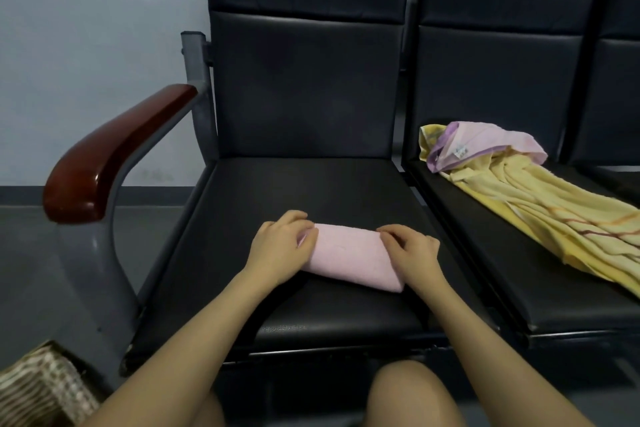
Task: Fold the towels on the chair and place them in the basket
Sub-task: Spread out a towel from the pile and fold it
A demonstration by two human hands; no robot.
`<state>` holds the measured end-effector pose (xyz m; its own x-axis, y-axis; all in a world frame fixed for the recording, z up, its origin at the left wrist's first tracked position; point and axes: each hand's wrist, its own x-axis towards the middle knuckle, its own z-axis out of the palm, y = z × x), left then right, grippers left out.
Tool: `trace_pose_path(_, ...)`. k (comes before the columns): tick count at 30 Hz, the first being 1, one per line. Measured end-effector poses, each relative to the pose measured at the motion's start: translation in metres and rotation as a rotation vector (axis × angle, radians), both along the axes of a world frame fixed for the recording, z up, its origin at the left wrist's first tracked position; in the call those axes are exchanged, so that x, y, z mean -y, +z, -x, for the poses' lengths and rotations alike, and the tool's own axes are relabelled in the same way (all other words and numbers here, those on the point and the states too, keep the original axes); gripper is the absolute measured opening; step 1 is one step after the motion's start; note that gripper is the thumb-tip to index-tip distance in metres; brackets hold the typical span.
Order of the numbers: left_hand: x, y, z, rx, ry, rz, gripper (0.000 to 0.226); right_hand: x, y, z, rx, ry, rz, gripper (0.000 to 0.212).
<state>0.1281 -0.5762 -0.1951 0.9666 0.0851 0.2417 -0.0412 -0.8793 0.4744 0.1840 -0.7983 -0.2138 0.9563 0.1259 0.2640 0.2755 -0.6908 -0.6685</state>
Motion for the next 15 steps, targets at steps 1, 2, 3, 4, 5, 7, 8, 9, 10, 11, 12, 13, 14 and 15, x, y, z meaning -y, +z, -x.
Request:
trace_pose_path(1,0.002,-0.001,-0.001,-0.033,0.017,0.004,0.034,0.002,-0.001,0.000,-0.004,-0.013,0.001,0.019)
trace_pose_path(2,0.003,-0.001,-0.002,-0.076,0.037,0.001,0.035,0.004,-0.002,0.001,-0.014,-0.022,0.013,0.018)
trace_pose_path(3,0.003,-0.001,-0.003,-0.117,0.061,-0.013,0.036,0.006,-0.003,0.002,-0.031,-0.030,0.036,0.018)
trace_pose_path(4,0.003,-0.001,-0.005,-0.152,0.089,-0.035,0.037,0.007,-0.004,0.003,-0.048,-0.039,0.066,0.020)
trace_pose_path(5,0.003,-0.001,-0.007,-0.179,0.113,-0.067,0.037,0.008,-0.004,0.004,-0.072,-0.045,0.095,0.025)
trace_pose_path(7,0.004,0.001,-0.008,-0.228,0.149,-0.156,0.039,0.010,-0.004,0.005,-0.116,-0.039,0.149,0.034)
trace_pose_path(8,0.005,0.002,-0.008,-0.248,0.160,-0.197,0.041,0.010,-0.004,0.006,-0.123,-0.025,0.173,0.036)
trace_pose_path(9,0.006,0.002,-0.008,-0.258,0.166,-0.229,0.041,0.011,-0.003,0.008,-0.120,-0.009,0.193,0.037)
trace_pose_path(10,0.007,0.001,-0.006,-0.256,0.167,-0.250,0.042,0.011,-0.003,0.009,-0.106,0.006,0.211,0.037)
trace_pose_path(11,0.008,0.000,-0.005,-0.245,0.166,-0.262,0.042,0.010,-0.002,0.011,-0.088,0.017,0.226,0.036)
trace_pose_path(12,0.009,-0.002,-0.003,-0.228,0.166,-0.266,0.042,0.010,-0.001,0.013,-0.072,0.025,0.240,0.036)
trace_pose_path(13,0.009,-0.004,-0.001,-0.215,0.167,-0.264,0.041,0.008,-0.001,0.015,-0.061,0.031,0.250,0.036)
trace_pose_path(14,0.010,-0.005,0.001,-0.204,0.171,-0.259,0.041,0.007,0.000,0.017,-0.055,0.038,0.259,0.036)
trace_pose_path(15,0.010,-0.006,0.002,-0.196,0.173,-0.248,0.040,0.006,0.001,0.019,-0.058,0.049,0.265,0.036)
